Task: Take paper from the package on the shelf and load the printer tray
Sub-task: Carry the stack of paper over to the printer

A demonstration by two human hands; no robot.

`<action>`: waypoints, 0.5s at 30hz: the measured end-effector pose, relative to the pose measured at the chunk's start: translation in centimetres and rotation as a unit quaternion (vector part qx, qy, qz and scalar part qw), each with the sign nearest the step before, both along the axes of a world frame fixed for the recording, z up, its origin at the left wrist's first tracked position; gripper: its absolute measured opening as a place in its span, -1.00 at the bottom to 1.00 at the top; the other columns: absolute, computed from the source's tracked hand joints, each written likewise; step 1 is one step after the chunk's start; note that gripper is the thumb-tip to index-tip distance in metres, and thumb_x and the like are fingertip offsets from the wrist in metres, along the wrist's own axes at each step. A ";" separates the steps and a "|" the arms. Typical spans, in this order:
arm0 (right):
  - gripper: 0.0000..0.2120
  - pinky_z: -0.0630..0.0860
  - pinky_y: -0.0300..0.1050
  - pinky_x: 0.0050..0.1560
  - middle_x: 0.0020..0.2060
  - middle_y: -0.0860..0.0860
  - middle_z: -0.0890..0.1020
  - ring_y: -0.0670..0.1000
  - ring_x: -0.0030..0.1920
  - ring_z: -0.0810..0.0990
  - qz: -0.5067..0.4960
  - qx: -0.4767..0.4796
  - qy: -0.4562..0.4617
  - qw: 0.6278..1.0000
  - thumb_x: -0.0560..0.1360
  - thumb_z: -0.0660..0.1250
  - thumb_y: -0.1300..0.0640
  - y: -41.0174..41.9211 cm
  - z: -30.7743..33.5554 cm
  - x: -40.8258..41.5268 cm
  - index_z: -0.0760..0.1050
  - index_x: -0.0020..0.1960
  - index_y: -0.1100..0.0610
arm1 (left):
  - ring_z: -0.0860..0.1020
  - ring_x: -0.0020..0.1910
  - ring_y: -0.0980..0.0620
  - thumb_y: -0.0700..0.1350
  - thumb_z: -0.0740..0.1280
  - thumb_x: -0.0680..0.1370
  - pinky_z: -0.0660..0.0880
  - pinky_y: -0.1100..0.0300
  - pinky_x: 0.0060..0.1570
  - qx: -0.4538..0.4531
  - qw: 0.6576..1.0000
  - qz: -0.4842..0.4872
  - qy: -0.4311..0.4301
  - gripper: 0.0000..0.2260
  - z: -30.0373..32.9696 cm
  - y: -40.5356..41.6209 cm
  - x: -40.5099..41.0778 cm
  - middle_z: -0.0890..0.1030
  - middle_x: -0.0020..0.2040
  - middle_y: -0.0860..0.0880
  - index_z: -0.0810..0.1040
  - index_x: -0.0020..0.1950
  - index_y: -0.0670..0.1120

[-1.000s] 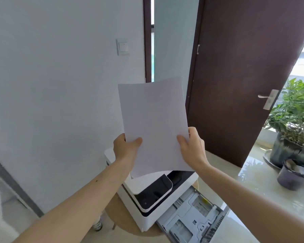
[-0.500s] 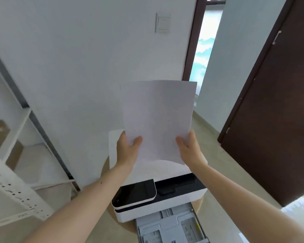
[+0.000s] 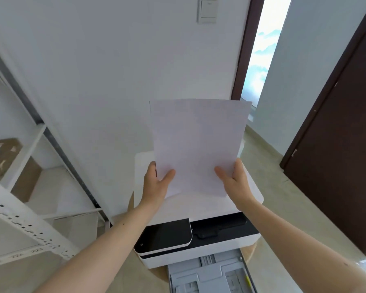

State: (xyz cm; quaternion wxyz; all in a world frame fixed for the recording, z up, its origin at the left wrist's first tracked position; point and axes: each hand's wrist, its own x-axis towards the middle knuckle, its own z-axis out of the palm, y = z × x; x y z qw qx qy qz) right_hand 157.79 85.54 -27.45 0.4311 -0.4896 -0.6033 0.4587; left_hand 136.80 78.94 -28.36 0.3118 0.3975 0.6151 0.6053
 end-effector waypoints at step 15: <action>-0.89 0.50 -0.17 -0.30 -0.14 0.00 0.61 0.00 -0.19 0.58 0.012 0.019 -0.033 0.999 0.48 0.35 0.08 0.6 -0.5 3.5 0.43 -0.06 0.03 | 0.65 -0.03 0.05 -0.19 0.40 0.49 0.57 0.15 -0.02 -0.040 0.996 0.072 -0.024 -0.85 0.5 -2.2 3.8 0.69 0.00 0.00 0.58 0.05 -0.06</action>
